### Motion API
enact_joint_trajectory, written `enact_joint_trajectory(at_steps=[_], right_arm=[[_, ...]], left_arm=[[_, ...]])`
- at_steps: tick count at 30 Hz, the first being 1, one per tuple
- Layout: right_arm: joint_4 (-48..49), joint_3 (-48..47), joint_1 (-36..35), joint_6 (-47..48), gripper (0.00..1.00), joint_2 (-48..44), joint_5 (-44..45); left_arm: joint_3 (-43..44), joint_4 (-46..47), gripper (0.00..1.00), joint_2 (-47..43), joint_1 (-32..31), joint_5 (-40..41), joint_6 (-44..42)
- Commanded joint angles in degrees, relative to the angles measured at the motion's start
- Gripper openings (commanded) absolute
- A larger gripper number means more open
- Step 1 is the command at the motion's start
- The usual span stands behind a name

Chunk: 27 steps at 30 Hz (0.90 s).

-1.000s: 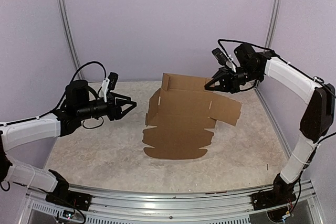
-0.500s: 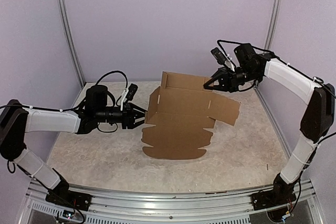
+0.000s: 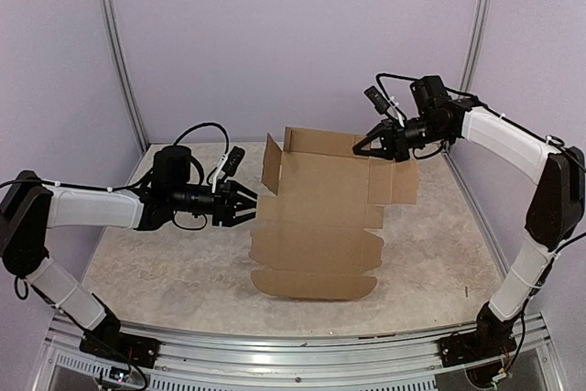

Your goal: Fold the paper box

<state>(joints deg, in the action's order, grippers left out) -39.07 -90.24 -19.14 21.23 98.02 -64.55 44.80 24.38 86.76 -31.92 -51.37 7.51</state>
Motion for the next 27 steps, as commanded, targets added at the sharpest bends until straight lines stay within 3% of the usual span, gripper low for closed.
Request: enact_joint_trajectory(at_steps=[1, 4, 8, 10, 12, 16, 19, 21, 23, 27], right_arm=[[2.02, 0.71, 0.79, -1.34, 0.00, -1.52, 3.07], [2.46, 1.51, 0.77, -1.25, 0.00, -1.46, 3.94], [2.52, 2.61, 0.87, -0.56, 0.00, -1.67, 5.56], [3.14, 3.62, 1.08, -0.68, 0.00, -1.81, 6.69], [4.05, 4.81, 1.48, -1.28, 0.00, -1.58, 7.42], [6.13, 6.97, 2.67, -3.59, 0.00, 0.53, 6.29], [6.38, 7.20, 3.33, -4.55, 0.00, 2.67, 4.47], [6.57, 7.10, 3.61, -5.26, 0.00, 3.85, 2.41], [6.48, 6.93, 3.81, -5.64, 0.00, 4.63, 1.19], [5.90, 7.05, 3.97, -5.42, 0.00, 4.73, 0.87]], left_arm=[[2.75, -1.28, 0.49, 2.61, -0.89, -3.87, 0.21], [3.59, -1.51, 0.48, 4.66, -1.12, -2.99, 1.03], [5.41, -6.81, 0.48, 7.25, -0.67, 6.89, 3.21], [3.92, -5.63, 0.47, 7.98, 0.22, 12.13, 8.79], [-1.02, 3.85, 0.47, 8.41, 1.29, 11.85, 16.03], [-10.40, 34.46, 0.50, 12.72, 0.99, 5.56, 32.65], [-10.90, 55.97, 0.52, 21.39, 0.06, 3.58, 44.31], [-9.14, 65.54, 0.52, 27.68, -0.13, 4.22, 50.08], [-7.98, 70.38, 0.53, 34.06, -0.48, 5.90, 51.36], [-8.27, 70.45, 0.56, 36.34, -1.01, 9.99, 45.76]])
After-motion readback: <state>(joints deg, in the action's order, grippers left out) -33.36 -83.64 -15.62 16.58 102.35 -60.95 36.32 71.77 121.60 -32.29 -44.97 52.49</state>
